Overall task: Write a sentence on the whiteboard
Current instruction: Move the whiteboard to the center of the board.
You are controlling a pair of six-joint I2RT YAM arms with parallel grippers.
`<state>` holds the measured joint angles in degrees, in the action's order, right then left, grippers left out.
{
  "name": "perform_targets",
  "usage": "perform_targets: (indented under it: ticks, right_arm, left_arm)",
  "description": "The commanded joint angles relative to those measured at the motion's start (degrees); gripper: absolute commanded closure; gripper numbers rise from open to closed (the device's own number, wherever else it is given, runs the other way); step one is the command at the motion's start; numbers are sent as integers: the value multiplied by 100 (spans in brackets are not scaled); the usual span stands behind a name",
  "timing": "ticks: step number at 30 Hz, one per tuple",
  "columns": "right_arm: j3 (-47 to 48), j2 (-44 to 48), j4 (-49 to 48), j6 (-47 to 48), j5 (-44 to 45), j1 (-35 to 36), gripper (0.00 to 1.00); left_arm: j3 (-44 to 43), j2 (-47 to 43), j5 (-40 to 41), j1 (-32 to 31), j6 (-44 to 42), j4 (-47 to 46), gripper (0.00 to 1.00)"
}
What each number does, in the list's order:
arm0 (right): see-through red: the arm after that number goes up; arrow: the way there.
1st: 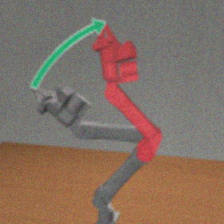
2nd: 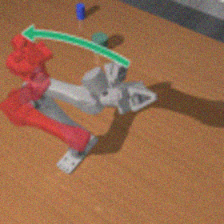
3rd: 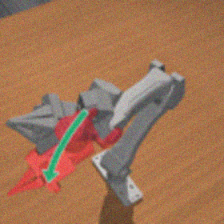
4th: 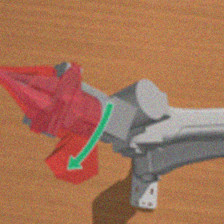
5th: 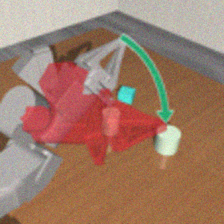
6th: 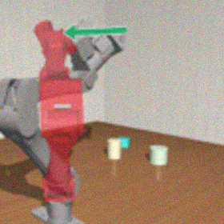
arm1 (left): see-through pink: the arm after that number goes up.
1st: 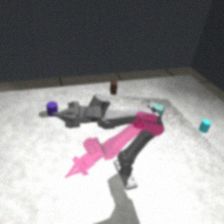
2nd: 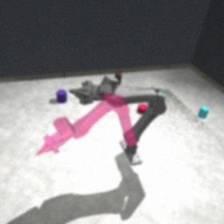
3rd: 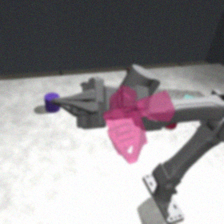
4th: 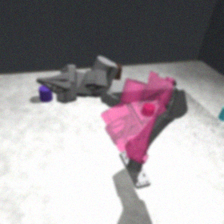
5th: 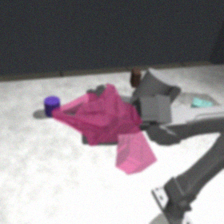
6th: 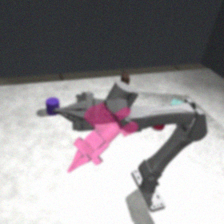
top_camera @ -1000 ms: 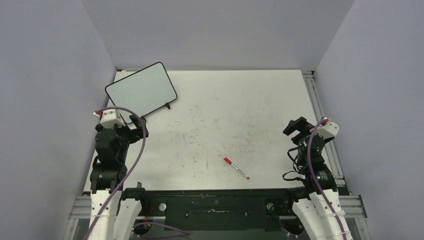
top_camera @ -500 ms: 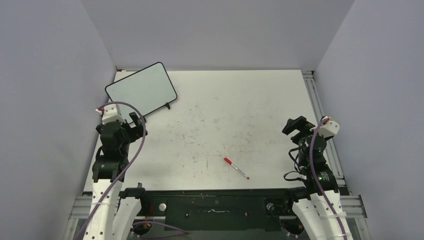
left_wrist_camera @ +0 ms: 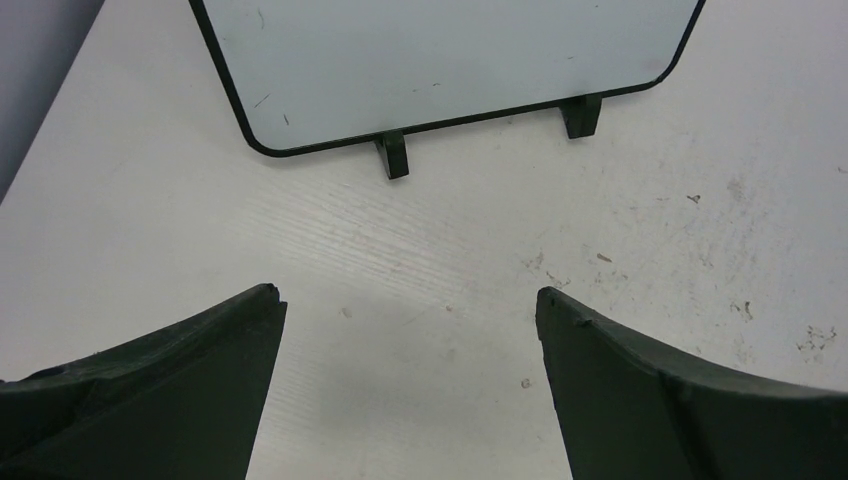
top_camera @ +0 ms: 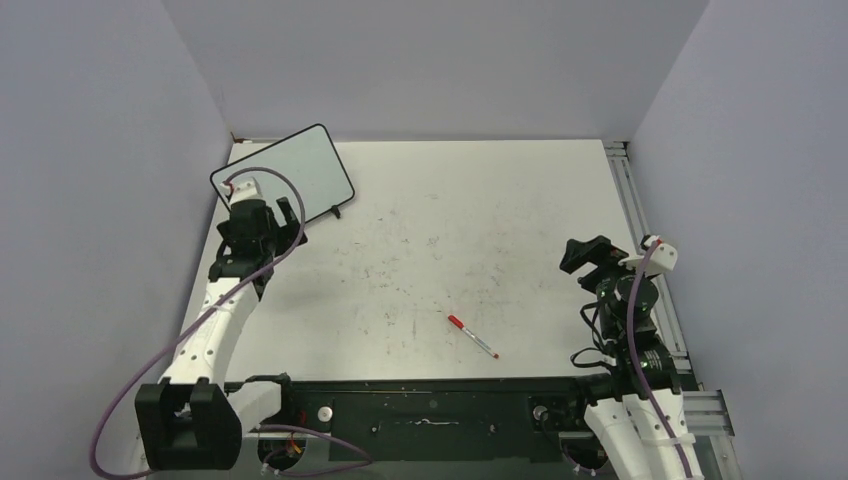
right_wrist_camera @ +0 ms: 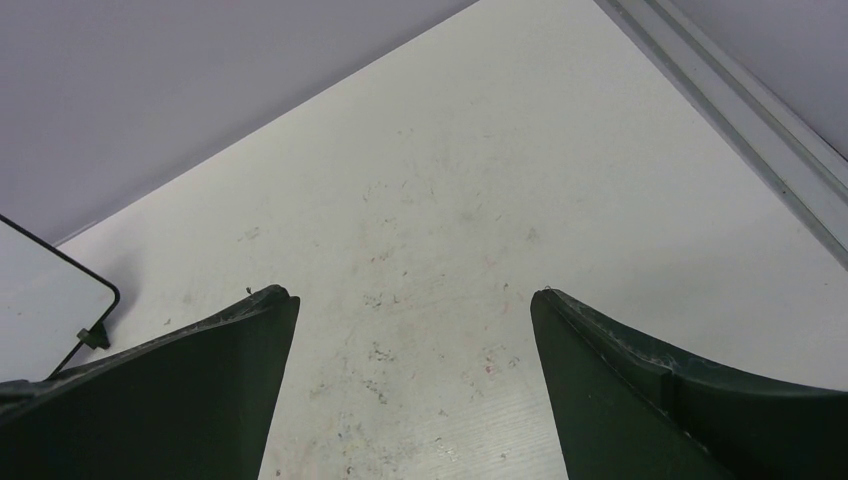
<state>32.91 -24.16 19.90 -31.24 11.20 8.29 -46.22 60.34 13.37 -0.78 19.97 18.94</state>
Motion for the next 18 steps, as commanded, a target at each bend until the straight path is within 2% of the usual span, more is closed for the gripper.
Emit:
perform_targets:
  ticks: [1,4,6,9,18]
  right_arm:
    - [287,142,17,-133,-203,-3,10]
    - [287,243,67,-149,-191,-1,10]
    - [307,291,97,-157,-195,-3,10]
    - [346,347,123,-180,-288,1,10]
    - [410,389,180,-214,-642,14,10]
  left_arm:
    - [-452,617,408,-59,332,-889,3]
    - [-519,982,717,-99,402,-1093,0]
    - [-588,1221,959,-191,404,-1123,5]
    - [-649,1626,1319,-344,415,-1208,8]
    - [-1041,2907,1233,-264,658,-1137,18]
